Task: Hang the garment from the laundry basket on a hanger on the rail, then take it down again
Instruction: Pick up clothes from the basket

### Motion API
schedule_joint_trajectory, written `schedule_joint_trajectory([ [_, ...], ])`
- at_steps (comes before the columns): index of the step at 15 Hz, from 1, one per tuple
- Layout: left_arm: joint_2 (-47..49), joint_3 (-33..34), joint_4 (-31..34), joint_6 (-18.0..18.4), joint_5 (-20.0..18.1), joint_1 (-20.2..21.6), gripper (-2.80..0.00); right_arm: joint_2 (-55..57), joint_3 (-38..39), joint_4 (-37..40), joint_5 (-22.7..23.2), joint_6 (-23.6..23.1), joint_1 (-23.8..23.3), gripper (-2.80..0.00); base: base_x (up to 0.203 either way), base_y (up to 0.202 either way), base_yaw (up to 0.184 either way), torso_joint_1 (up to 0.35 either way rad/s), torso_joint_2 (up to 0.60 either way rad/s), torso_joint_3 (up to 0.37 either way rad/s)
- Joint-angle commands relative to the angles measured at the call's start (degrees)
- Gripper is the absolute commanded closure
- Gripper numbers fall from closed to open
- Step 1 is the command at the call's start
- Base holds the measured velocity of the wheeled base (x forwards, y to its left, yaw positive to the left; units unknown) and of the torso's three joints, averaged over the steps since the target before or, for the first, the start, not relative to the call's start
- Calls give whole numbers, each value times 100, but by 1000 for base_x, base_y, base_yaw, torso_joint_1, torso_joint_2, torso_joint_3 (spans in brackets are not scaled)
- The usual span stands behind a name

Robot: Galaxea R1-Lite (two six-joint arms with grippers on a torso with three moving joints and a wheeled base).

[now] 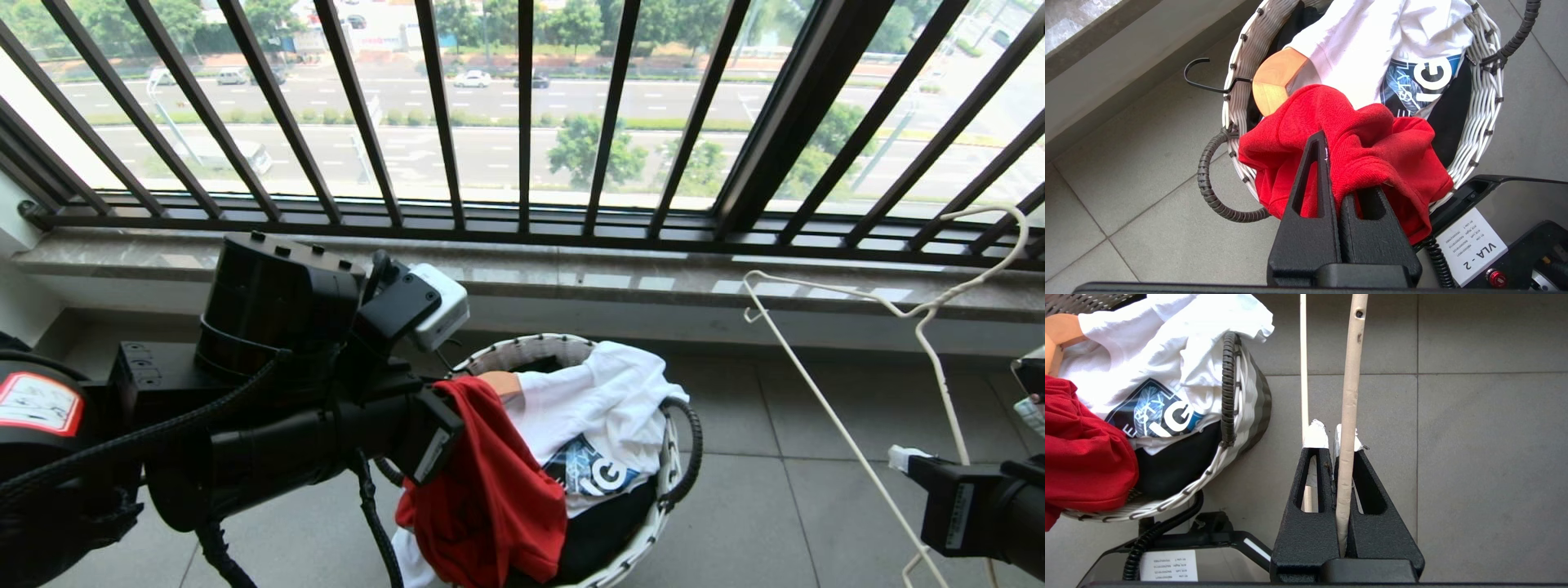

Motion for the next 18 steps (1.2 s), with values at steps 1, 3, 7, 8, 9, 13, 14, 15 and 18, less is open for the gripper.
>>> schedule_joint_trajectory([
  [1, -4, 14, -7, 5, -1, 1, 0, 5, -9, -2, -16, 6, 1, 0, 0, 0, 0, 0, 0, 0],
  [3, 33, -19, -33, -18, -1, 1, 0, 5, -9, -2, -16, 6, 1, 0, 0, 0, 0, 0, 0, 0],
  [7, 69, -39, -51, -30, 17, 1, 0, -3, 0, -2, -25, 6, 1, 0, 0, 0, 0, 1, 0, 129],
  [8, 66, -49, -61, -39, 17, 10, 0, -3, 8, -2, -25, 6, 1, 0, 0, 0, 0, 0, 0, 195],
  [9, 57, -77, -68, -49, 25, 10, 0, -3, 9, -2, -25, 6, 1, 0, 0, 0, 0, 4, 2, 204],
  [13, 6, -379, -71, -409, 40, 28, 0, -3, 17, -1, -25, 15, 1, 0, 0, 0, 0, 3, 4, 207],
  [14, 63, -558, -66, -606, 51, 59, 0, 3, 22, 3, -16, 15, 1, 0, 0, 0, 0, 5, 2, 204],
  [15, 99, -654, -67, -874, 71, 76, 0, -3, 27, 7, -16, 15, 1, 0, 0, 0, 0, 2, 2, 207],
  [18, 22, -773, -69, -971, 70, 73, 0, 5, 44, -1, -25, 6, 1, 0, 0, 0, 0, 0, 3, 202],
])
